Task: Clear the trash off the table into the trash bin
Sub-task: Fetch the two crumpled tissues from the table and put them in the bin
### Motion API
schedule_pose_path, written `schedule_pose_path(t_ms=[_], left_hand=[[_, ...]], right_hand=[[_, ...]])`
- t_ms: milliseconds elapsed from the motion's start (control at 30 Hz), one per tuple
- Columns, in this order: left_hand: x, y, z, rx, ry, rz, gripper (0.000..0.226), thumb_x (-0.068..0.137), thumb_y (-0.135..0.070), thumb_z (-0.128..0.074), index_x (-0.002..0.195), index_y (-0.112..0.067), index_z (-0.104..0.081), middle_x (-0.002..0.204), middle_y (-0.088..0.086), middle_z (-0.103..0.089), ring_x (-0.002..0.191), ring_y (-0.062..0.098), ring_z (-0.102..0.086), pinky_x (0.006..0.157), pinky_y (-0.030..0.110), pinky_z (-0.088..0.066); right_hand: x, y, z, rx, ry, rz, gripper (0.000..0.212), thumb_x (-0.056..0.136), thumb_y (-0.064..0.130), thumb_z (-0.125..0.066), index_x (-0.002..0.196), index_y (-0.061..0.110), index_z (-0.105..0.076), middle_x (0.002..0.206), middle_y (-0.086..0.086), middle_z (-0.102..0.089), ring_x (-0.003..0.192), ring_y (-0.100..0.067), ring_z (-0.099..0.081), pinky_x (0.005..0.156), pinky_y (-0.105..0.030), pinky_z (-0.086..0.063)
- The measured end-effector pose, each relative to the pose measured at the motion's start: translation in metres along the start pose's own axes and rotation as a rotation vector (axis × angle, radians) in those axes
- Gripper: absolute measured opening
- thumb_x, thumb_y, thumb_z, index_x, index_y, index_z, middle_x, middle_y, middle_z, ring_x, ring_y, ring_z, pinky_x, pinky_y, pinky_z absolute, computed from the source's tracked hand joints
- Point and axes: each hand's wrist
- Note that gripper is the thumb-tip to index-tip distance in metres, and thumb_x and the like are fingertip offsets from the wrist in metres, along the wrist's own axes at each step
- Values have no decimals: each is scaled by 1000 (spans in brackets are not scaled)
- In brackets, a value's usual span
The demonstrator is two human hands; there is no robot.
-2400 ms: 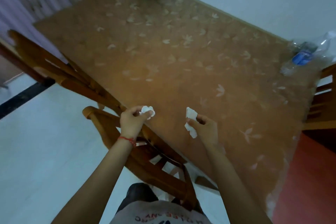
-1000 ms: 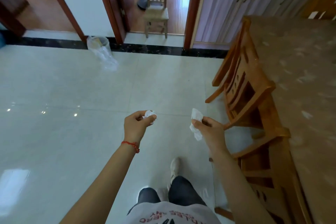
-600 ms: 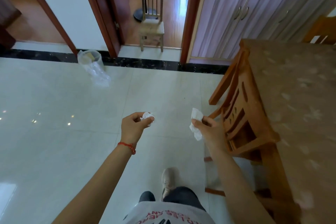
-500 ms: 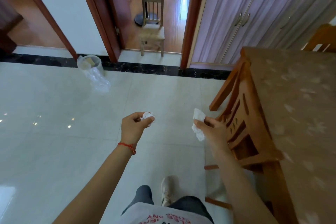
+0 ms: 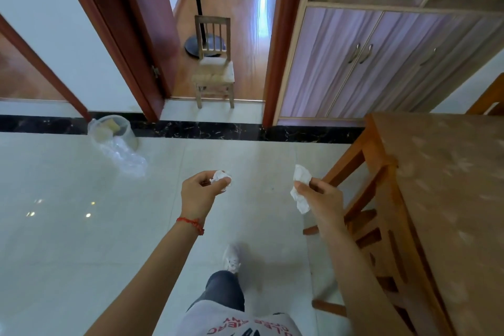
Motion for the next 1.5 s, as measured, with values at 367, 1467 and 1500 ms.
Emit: schedule_pose_path(t_ms=[367,1467,1500], left_hand=[[165,-60,-54,72,70,-1,12,73,-7,-73,85,-6,-70,77,1,-67,69,12,-60,63,15,-55],[515,-202,-382,308,559,-50,15,70,-7,-76,74,-19,-68,64,-7,-65,66,13,-61,72,28,-52],[519,-206,-394,322,600,-61,15,70,-7,-76,74,-18,-68,62,-9,-64,61,6,-60,67,19,-51]], right_hand=[[144,62,-46,-8,-72,-62,18,79,16,-67,66,6,-60,63,-1,-56,62,-11,-51,58,-17,-41],[518,184,-3,180,-433,-146,33,81,13,-66,53,17,-48,40,10,-43,35,0,-37,40,-8,-28],[522,185,0,184,-470,-158,29,81,14,-66,57,12,-50,45,8,-43,36,-1,-36,39,-7,-27]])
Point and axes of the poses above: each hand's wrist, its own x-axis towards the middle knuckle, its own z-axis out of the back of the hand, y = z × x
